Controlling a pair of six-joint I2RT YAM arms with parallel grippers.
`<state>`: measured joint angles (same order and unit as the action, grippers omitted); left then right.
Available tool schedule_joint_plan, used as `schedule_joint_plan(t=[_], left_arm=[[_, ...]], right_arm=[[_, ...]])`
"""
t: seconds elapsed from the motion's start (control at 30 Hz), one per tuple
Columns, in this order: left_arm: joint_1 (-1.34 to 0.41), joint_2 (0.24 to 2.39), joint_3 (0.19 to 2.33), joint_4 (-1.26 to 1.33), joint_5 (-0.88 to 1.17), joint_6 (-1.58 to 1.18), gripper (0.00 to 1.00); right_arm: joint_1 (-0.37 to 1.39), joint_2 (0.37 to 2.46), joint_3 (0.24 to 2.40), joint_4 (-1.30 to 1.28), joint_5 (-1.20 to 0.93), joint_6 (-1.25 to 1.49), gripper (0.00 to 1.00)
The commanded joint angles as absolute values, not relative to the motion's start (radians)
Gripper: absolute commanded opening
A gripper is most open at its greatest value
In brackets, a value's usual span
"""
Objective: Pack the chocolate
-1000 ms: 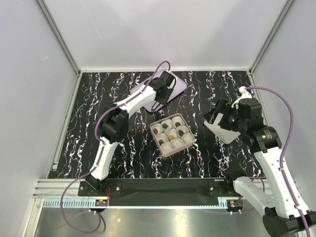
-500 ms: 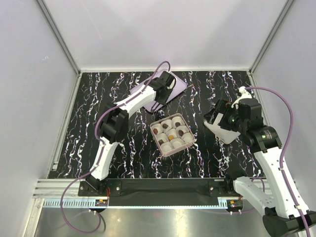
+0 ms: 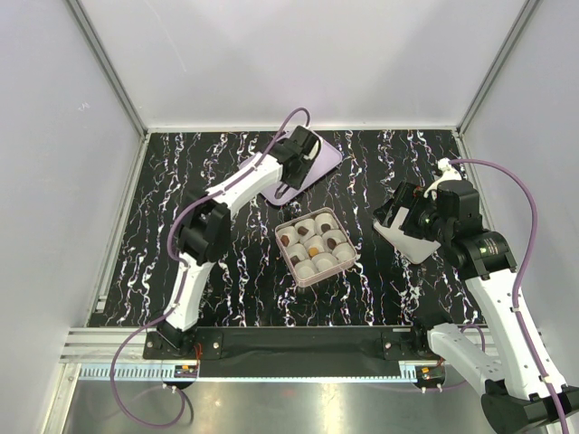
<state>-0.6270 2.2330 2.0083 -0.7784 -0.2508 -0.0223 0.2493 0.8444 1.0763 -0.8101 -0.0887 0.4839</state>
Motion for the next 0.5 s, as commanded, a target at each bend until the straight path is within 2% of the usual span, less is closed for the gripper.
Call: schedule_joint_plan(t=[0.0, 0.47], left_arm=[[-0.629, 2.134, 2.054, -0.773, -0.279, -0.009, 0.38], [-0.63, 2.043, 1.993, -0.796, -0.29, -0.028, 0.38]], right_arm=[[0.248, 0.831, 1.081, -0.793, -0.074, 0.483, 1.0], [0.249, 0.828, 1.095, -0.796, -0.087, 0.491, 1.0]])
